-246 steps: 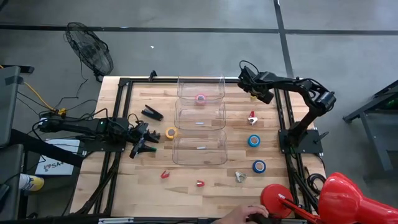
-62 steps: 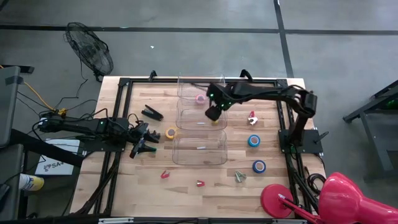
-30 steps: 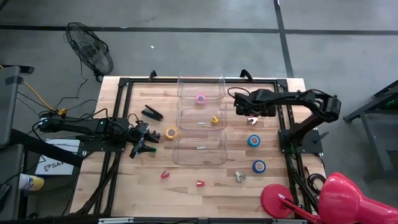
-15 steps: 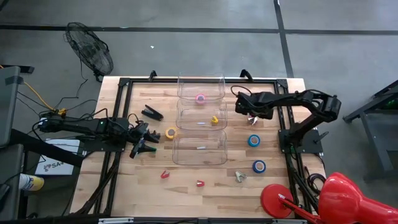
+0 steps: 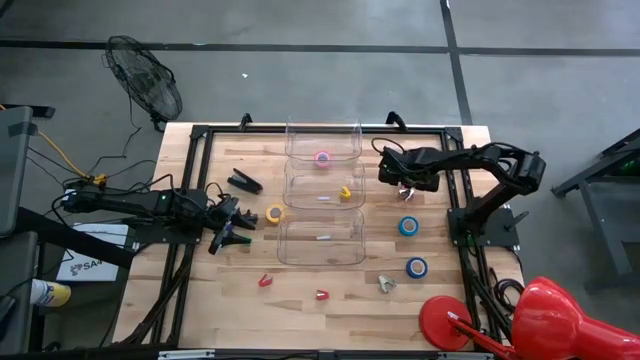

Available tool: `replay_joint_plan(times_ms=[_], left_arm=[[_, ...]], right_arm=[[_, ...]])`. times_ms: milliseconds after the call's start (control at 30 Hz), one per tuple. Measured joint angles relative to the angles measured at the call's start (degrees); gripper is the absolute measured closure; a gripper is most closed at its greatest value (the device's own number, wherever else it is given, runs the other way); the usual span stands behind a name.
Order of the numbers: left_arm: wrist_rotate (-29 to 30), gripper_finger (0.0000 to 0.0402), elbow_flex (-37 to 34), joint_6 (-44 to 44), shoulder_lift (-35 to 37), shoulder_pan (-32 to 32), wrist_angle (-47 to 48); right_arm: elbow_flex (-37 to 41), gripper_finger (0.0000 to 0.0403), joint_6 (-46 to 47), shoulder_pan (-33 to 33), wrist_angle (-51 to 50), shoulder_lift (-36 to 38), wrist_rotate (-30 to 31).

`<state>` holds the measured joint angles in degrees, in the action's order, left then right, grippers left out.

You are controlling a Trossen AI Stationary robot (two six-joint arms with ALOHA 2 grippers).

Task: Pick and place Stapler, Stapler remover, tape
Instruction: Put the top red stapler into the middle transparent bin

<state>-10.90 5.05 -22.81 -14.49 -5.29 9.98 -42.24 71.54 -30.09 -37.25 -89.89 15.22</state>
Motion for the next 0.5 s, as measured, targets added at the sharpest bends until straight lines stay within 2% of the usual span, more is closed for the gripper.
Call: replay_joint_plan(times_ms=[267,500], left_arm=[[0.00,0.0170,-0.01,0.01,0.01,0.00,-0.01],[0.00,0.0170,-0.01,-0.01,0.01,0.00,0.00]], right_arm=[[-0.23,0.0181,-1.54,-0.02,1.63,-1.83,-1.52],[-0.20,0.0217,-4.09,-0.06,2.26,-1.90,-2.69]])
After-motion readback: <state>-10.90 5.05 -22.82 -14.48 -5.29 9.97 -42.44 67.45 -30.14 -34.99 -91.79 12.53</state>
